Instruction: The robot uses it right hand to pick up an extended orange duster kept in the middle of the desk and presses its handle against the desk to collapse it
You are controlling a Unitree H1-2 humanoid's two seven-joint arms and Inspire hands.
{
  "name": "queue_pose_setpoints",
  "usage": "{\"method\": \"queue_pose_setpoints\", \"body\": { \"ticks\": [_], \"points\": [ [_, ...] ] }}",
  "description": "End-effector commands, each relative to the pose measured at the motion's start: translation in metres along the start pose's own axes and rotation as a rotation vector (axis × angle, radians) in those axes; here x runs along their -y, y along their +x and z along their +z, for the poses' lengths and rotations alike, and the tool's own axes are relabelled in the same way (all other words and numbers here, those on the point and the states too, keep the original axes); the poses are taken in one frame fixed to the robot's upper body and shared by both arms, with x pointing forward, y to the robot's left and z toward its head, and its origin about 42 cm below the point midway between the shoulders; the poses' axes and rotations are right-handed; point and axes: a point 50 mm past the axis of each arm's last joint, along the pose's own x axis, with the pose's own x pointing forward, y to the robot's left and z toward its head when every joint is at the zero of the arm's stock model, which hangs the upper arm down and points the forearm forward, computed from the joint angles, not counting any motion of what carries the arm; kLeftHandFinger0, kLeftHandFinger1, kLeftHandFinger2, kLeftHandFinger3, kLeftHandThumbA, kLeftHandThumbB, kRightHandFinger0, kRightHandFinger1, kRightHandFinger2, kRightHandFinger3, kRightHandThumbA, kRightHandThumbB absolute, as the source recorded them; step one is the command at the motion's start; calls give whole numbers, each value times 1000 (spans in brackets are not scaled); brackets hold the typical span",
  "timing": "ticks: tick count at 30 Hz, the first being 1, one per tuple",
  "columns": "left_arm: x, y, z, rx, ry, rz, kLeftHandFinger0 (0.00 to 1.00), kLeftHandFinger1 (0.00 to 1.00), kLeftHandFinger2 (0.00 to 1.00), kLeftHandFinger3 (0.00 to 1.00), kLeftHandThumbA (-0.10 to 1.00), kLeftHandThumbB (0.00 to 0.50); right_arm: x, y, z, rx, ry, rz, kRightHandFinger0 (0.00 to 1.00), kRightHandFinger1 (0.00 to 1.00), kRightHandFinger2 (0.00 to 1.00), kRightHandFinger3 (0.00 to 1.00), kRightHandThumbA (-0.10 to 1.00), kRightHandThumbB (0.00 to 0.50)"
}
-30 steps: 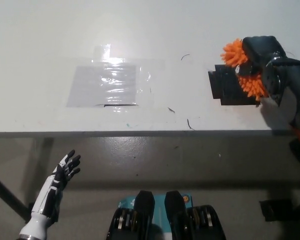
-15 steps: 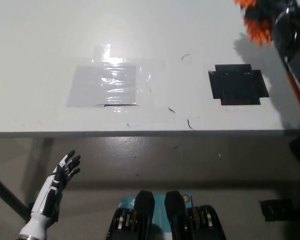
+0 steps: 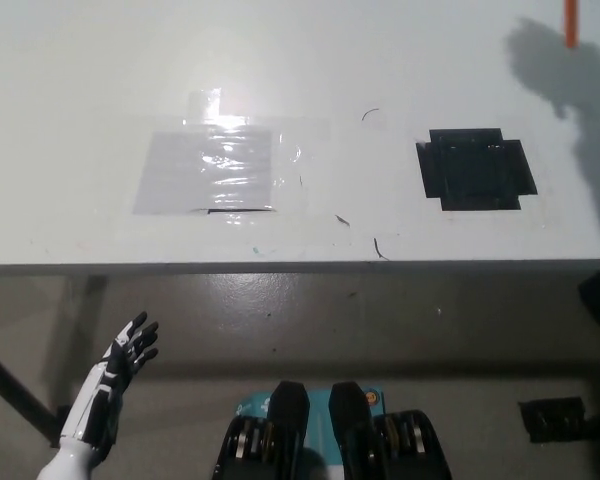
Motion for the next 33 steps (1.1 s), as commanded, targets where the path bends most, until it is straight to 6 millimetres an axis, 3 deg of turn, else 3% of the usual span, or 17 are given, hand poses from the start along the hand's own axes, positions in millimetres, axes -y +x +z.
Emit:
{"method": "queue_pose_setpoints", "body": {
  "ticks": [1,3,6,9,11,13,16,17,19,23,24,25,29,33],
  "points": [
    [-11,0,12,72,19,8,1000,1000,1000,1000,1000,286,37,18,40,106,187,-218,0,357,779,839,-100,140],
    [-11,0,12,72,19,8,1000,1000,1000,1000,1000,286,37,18,40,106,189,-219,0,354,779,838,-100,141],
    [-8,-9,8,55,19,6,1000,1000,1000,1000,1000,287,-9,1,25,-9,412,-299,0,390,808,822,-100,140],
    [-8,-10,8,55,19,6,1000,1000,1000,1000,1000,288,-10,0,24,-13,419,-304,0,396,808,821,-100,138],
    [-8,-12,7,48,23,9,1000,1000,1000,1000,1000,291,-42,-15,9,-115,520,-311,0,377,774,793,-100,123],
    [-8,-11,7,52,21,11,1000,1000,1000,1000,1000,295,-53,-22,4,-143,572,-320,0,279,714,750,-100,127],
    [-8,-11,7,52,21,11,1000,1000,1000,1000,1000,296,-53,-22,4,-144,575,-322,0,251,712,749,-100,124],
    [-7,-11,7,51,26,9,1000,1000,1000,1000,1000,298,-70,-33,-5,-185,624,-328,0,127,612,723,-100,130],
    [-8,-10,8,51,29,10,1000,1000,1000,1000,1000,296,-84,-42,-8,-208,626,-330,0,94,575,684,-100,134],
    [-8,-10,8,51,29,10,1000,1000,1000,1000,1000,295,-85,-42,-9,-209,627,-332,0,75,561,674,-100,131],
    [-9,-8,9,56,32,6,1000,1000,1000,1000,1000,282,-101,-53,-16,-211,595,-295,123,174,595,712,-100,141],
    [-9,-7,10,59,32,4,1000,1000,1000,1000,1000,279,-102,-54,-16,-209,580,-290,2,89,591,735,-100,140],
    [-10,-6,11,62,39,3,1000,1000,1000,1000,1000,281,-109,-62,-22,-193,534,-275,0,64,598,772,-100,167],
    [-12,-6,11,61,40,5,1000,1000,1000,1000,1000,287,-111,-66,-25,-167,495,-272,0,75,551,695,-100,187]
  ]
}}
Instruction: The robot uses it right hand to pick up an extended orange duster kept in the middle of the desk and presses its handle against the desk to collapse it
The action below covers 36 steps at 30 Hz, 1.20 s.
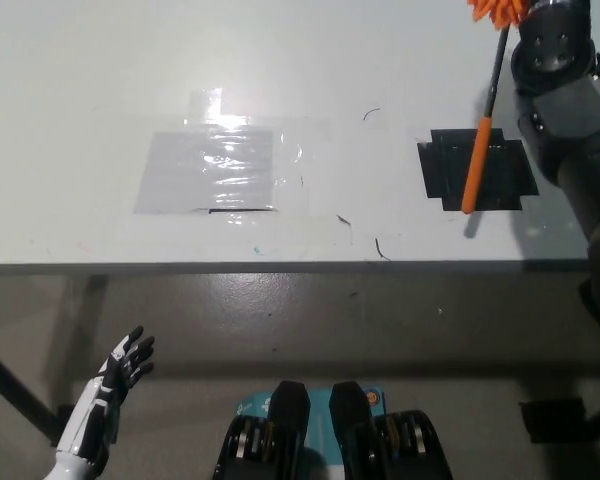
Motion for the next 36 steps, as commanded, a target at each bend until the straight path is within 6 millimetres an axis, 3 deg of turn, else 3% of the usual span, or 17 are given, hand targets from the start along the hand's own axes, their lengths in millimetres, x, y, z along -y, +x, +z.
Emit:
{"method": "queue_pose_setpoints", "body": {
  "ticks": [1,9,12,15,17,19,22,27,36],
  "points": [
    [-10,7,15,80,36,1,999,1000,1000,1000,1000,288,8,13,30,157,9,-54,0,89,536,639,-100,188],
    [-9,5,14,78,30,-1,991,1000,1000,1000,1000,271,6,9,32,214,-25,-69,0,135,574,643,-100,189],
    [-8,4,14,76,34,2,981,1000,1000,1000,1000,284,9,10,46,298,-53,-146,0,140,660,706,-100,153],
    [-8,4,14,76,34,2,980,1000,1000,1000,1000,286,9,10,47,303,-56,-151,0,141,665,711,-100,152],
    [-8,4,15,78,36,-2,970,1000,1000,1000,1000,286,14,10,56,384,-102,-254,0,34,564,655,-100,162],
    [-8,4,15,78,36,-2,968,1000,1000,1000,1000,286,14,10,56,386,-104,-257,0,29,558,652,-100,162],
    [-7,3,14,76,28,-6,959,1000,1000,1000,1000,282,18,8,61,412,-73,-339,0,2,568,624,-100,103],
    [-6,2,13,73,25,-7,952,1000,1000,1000,1000,284,20,9,68,430,-52,-379,0,65,611,696,-100,86],
    [-7,1,13,70,38,-8,947,1000,1000,1000,1000,288,14,5,74,481,-61,-400,0,64,611,727,-100,75]
  ]
}}
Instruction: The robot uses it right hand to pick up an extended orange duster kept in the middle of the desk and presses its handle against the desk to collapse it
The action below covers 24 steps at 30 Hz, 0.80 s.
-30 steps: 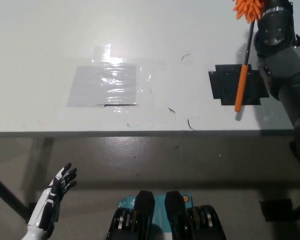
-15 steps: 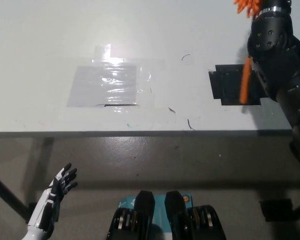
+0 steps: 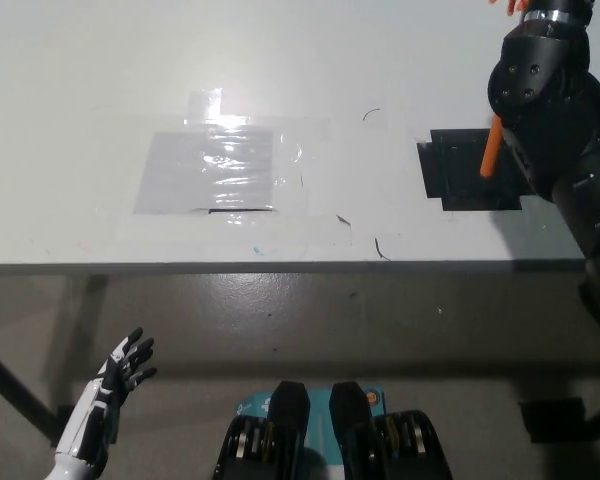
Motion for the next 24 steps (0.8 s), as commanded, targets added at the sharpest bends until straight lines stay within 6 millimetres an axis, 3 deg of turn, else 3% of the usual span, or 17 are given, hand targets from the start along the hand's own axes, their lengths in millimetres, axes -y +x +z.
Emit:
{"method": "queue_pose_setpoints", "body": {
  "ticks": [1,5,8,13,18,20,21,23,24],
  "points": [
    [-7,2,13,73,35,-8,937,1000,1000,1000,1000,290,12,38,42,156,73,-134,0,62,611,725,-100,77],
    [-5,-2,12,68,36,-11,925,1000,1000,1000,1000,293,9,26,34,170,43,-141,0,34,606,725,-100,95],
    [-4,-3,11,65,39,-16,917,1000,1000,1000,1000,292,6,15,25,140,48,-127,0,42,624,754,-100,71],
    [-2,-5,11,62,44,-19,901,994,1000,1000,1000,284,1,-10,10,87,55,-131,0,62,653,748,-100,82],
    [-1,-9,8,50,42,-26,905,983,1000,1000,1000,304,-8,-55,-19,4,34,-70,0,24,581,696,-100,83],
    [-1,-9,8,50,42,-27,905,982,1000,1000,1000,304,-8,-56,-20,2,33,-69,0,9,562,691,-100,85],
    [0,-9,8,53,40,-29,901,974,1000,1000,1000,299,-13,-83,-35,-72,25,-54,0,13,571,683,-100,87],
    [-1,-8,9,54,45,-29,900,966,1000,1000,1000,294,-16,-95,-39,-98,19,-45,0,22,604,726,-100,83],
    [-1,-7,9,55,42,-30,900,965,1000,1000,1000,296,-18,-103,-43,-117,21,-28,0,32,622,769,-100,56]
  ]
}}
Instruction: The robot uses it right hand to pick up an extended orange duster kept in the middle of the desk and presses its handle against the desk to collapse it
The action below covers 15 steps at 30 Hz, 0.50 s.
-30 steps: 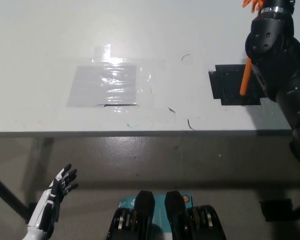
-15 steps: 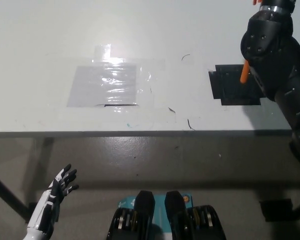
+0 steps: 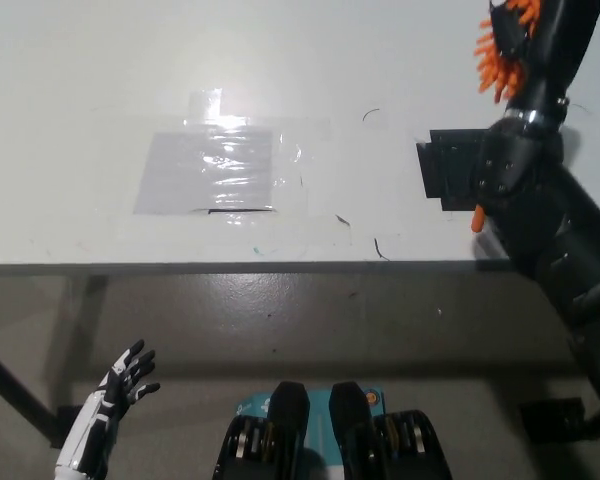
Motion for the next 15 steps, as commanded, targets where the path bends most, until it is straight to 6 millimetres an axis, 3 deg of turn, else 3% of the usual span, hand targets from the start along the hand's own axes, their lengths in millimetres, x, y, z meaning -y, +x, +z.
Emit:
{"method": "queue_pose_setpoints", "body": {
  "ticks": [1,6,8,12,15],
  "points": [
    [-4,5,12,71,30,-20,898,959,1000,1000,1000,295,-9,-22,-1,-45,50,-10,0,35,625,779,-100,44],
    [-6,5,15,78,38,-21,895,949,1000,1000,1000,305,-16,-57,-13,-37,-9,33,0,49,641,772,-100,32],
    [-7,7,16,83,39,-22,893,946,1000,1000,1000,307,-18,-69,-17,-51,-18,62,0,88,666,775,-100,56],
    [-11,10,18,90,45,-14,882,933,1000,1000,1000,318,-24,-84,-22,-103,-17,141,0,127,623,706,-100,76],
    [-14,9,20,95,51,-3,894,935,1000,1000,1000,325,-30,-100,-32,-175,-14,264,0,127,536,572,-100,123]
  ]
}}
